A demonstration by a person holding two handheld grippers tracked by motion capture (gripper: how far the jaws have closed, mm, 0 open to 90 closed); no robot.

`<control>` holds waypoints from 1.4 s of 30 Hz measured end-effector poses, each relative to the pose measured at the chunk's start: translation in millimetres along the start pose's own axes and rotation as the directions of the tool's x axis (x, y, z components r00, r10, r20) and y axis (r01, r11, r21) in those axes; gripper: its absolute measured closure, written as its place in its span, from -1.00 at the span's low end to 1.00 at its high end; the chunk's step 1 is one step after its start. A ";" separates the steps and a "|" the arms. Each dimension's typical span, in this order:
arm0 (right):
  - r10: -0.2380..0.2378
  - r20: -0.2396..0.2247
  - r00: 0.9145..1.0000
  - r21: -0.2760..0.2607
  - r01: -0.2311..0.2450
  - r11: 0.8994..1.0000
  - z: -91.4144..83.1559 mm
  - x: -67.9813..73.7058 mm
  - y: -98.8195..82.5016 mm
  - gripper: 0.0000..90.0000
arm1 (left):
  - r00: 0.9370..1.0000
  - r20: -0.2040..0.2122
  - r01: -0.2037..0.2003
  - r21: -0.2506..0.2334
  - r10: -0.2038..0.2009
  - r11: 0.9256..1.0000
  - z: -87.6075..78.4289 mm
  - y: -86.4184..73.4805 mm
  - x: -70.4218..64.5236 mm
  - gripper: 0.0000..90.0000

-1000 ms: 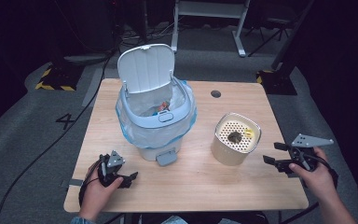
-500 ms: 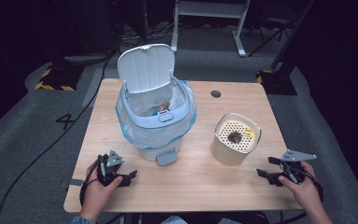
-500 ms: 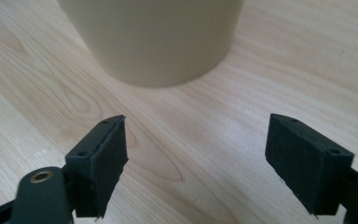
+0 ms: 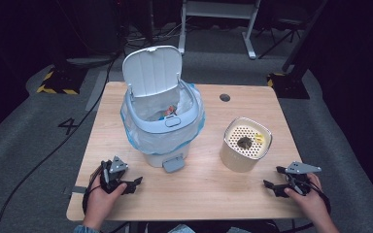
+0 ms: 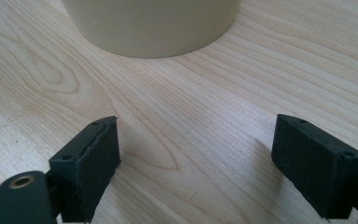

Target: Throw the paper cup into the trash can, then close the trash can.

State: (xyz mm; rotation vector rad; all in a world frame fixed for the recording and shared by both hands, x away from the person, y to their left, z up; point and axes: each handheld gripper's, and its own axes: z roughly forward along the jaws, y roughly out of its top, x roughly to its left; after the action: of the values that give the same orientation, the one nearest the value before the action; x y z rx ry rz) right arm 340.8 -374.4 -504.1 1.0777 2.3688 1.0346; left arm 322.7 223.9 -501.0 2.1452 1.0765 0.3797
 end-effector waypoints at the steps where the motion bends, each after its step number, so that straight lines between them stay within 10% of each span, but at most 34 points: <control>1: 0.000 0.000 1.000 0.001 0.000 1.000 0.0 0.0 0.0 -0.66 | 1.000 0.008 0.006 -0.008 -0.006 1.000 -0.2 0.6 -0.3 -0.55; 19: 0.000 0.001 1.000 0.000 0.000 1.000 0.1 0.1 0.0 -0.67 | 0.981 0.193 0.036 -0.163 -0.004 0.986 -50.3 34.4 12.0 -0.36; 29: -0.001 0.002 1.000 -0.001 0.001 1.000 0.2 0.3 -0.2 -0.66 | 0.960 0.278 0.034 -0.266 0.043 0.963 -79.3 64.6 19.0 -0.18; 42: 0.004 0.004 1.000 -0.002 -0.004 1.000 -0.2 0.9 -0.5 -0.66 | 0.951 0.291 -0.001 -0.339 0.106 0.941 -115.5 111.3 32.5 0.08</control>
State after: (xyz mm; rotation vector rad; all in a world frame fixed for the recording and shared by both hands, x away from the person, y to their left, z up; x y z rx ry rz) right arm 339.8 -374.1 -504.3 1.0833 2.3631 1.0342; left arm 346.3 256.2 -342.4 1.8547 0.7192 0.2253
